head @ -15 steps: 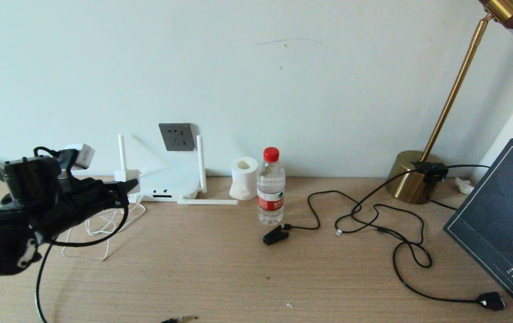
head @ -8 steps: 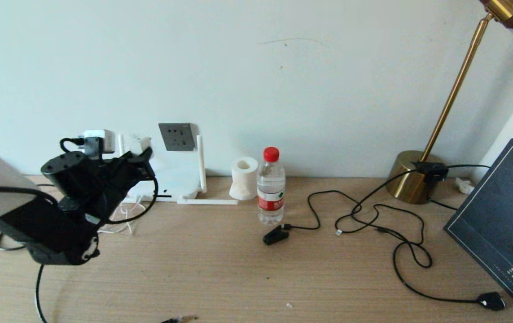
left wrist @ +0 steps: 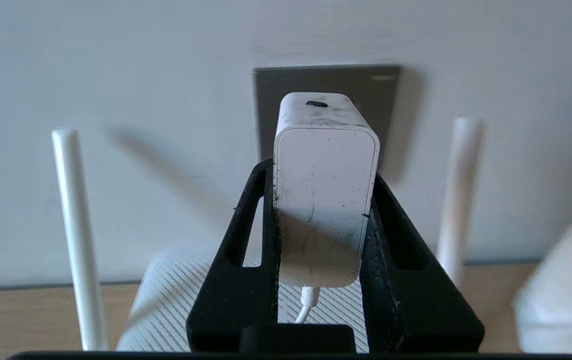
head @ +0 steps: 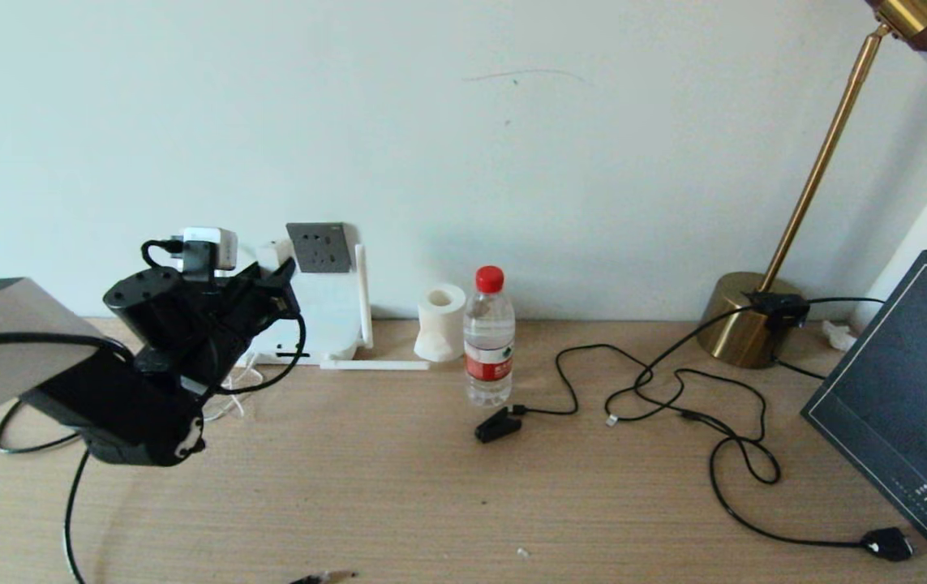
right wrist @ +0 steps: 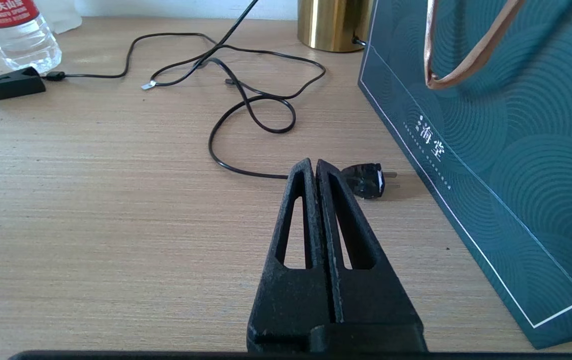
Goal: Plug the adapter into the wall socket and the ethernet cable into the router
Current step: Align plug and socket
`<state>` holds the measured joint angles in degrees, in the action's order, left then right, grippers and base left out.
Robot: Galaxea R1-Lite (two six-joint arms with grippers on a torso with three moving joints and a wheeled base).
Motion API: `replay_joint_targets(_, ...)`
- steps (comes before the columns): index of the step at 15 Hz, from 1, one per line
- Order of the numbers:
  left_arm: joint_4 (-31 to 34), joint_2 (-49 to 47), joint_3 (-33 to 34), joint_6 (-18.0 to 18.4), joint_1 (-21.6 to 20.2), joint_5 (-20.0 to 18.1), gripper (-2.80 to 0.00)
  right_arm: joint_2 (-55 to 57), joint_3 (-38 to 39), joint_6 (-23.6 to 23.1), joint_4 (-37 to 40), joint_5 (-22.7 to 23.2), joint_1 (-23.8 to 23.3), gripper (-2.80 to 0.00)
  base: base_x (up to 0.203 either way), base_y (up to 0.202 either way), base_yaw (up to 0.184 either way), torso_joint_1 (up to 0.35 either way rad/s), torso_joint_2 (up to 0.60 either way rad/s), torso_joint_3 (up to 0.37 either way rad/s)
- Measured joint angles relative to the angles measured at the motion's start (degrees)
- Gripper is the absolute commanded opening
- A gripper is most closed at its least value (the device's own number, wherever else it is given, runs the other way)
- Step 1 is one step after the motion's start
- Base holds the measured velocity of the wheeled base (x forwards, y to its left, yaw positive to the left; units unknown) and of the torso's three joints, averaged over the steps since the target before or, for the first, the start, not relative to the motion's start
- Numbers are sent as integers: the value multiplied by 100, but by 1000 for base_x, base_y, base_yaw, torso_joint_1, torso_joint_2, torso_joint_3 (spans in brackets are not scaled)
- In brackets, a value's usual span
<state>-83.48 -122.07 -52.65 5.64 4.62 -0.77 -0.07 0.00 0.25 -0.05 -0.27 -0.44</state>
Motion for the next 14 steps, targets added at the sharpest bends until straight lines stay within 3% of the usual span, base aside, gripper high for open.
replay_joint_targets(7,0,-530,-651,177,44,-8,-280,0,0,2,-2,2,0,-280,0,0,0,0,0,0)
replay_joint_targets(14,-85,-681,-693,173,262,189,-280,0,0,0,-5,2,0,-280,0,0,0,0,0,0)
